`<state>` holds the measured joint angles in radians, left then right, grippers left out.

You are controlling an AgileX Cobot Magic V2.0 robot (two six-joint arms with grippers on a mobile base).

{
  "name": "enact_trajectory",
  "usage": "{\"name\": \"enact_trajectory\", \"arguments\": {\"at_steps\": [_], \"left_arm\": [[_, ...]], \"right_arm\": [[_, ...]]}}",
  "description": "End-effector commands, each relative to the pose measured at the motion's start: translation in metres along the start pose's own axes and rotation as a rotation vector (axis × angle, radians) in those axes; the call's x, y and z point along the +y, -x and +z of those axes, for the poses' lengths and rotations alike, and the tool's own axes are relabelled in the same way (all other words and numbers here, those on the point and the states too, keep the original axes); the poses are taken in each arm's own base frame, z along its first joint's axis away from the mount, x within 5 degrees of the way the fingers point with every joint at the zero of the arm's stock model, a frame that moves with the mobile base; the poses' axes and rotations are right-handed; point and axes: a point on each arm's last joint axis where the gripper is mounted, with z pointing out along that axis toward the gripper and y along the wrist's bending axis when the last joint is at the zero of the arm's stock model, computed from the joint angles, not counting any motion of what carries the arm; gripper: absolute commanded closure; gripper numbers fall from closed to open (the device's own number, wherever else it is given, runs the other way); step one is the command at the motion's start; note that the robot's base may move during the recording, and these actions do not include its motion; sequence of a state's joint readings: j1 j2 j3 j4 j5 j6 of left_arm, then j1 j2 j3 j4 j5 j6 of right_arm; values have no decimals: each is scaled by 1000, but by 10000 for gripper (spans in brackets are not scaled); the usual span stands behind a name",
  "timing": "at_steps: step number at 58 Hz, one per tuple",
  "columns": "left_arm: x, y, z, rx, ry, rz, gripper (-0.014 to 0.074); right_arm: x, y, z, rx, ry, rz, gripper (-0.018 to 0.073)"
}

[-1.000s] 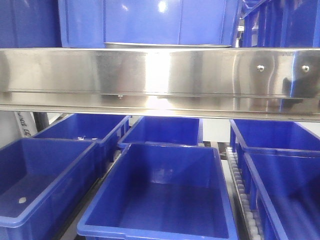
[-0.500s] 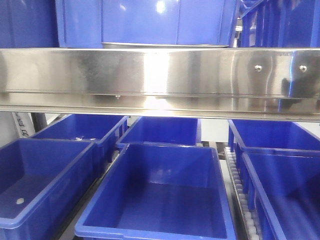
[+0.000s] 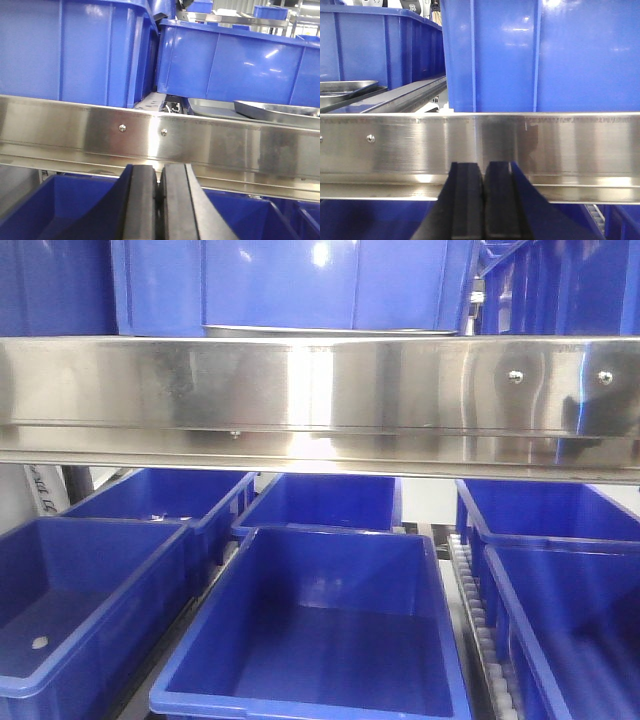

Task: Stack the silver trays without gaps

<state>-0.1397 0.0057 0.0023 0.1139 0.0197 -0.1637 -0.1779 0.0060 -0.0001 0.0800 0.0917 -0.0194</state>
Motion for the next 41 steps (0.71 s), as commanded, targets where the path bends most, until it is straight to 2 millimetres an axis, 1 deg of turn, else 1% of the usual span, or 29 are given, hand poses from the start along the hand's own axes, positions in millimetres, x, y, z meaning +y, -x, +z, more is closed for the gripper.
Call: {"name": "enact_trajectory", "arguments": {"at_steps": [1,19,41], "left_arm": [[-1,3,-1,-27,-11,26,613],[-2,2,-1,-19,-26,112,613],[-2,1,-1,-11,-25,108,613]], "right_arm": [[0,2,-1,-27,-1,-7,637],[0,2,-1,-27,-1,-7,637],[0,2,-1,-27,-1,-7,637]]}}
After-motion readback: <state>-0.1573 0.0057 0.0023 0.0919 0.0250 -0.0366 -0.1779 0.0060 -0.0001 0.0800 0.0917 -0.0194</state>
